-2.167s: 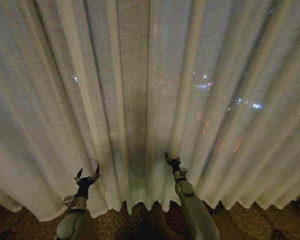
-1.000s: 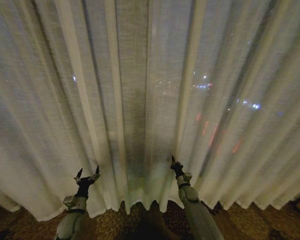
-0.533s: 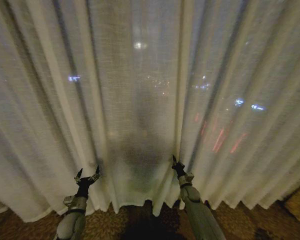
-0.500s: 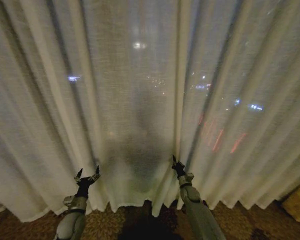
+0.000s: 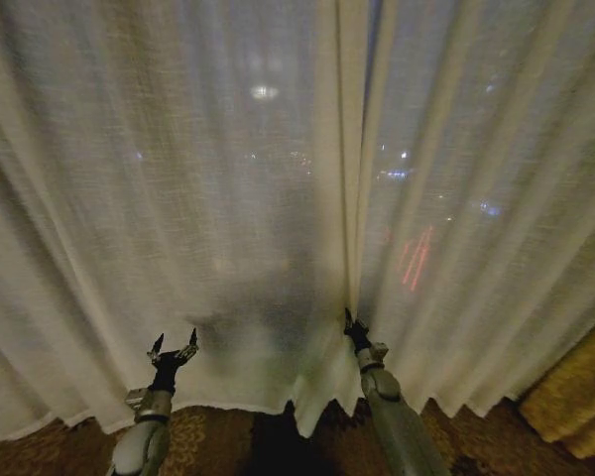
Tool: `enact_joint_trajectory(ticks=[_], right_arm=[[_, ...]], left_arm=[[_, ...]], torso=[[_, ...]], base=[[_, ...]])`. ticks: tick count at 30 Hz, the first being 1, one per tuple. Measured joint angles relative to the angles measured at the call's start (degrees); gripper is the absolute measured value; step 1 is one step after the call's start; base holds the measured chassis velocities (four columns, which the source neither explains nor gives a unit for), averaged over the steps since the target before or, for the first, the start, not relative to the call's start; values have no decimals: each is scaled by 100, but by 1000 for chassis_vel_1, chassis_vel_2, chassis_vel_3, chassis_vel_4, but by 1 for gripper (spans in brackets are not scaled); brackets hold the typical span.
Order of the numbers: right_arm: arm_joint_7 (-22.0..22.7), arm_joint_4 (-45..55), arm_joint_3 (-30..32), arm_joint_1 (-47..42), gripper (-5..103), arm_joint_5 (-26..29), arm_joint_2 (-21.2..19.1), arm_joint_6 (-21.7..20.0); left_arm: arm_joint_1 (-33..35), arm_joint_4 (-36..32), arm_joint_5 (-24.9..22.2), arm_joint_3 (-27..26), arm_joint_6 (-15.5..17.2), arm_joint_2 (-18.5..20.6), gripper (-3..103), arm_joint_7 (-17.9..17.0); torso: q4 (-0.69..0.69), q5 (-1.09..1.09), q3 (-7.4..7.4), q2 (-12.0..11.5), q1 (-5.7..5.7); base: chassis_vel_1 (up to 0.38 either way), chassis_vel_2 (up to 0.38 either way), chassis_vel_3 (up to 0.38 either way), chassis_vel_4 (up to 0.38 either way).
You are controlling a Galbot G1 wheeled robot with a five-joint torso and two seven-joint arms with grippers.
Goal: Open the curtains by pulling them apart, changing their state from closed to fully open.
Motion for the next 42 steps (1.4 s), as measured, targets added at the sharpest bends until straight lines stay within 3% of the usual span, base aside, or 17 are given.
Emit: enact_joint_trajectory(ticks=[42], right_arm=[[128,128,111,-113,0,420,-205,-15]], left_arm=[[0,0,0,0,0,0,100,0]], torso=[[0,-1,0,0,-1]], base=[[-356,-354,356,358]])
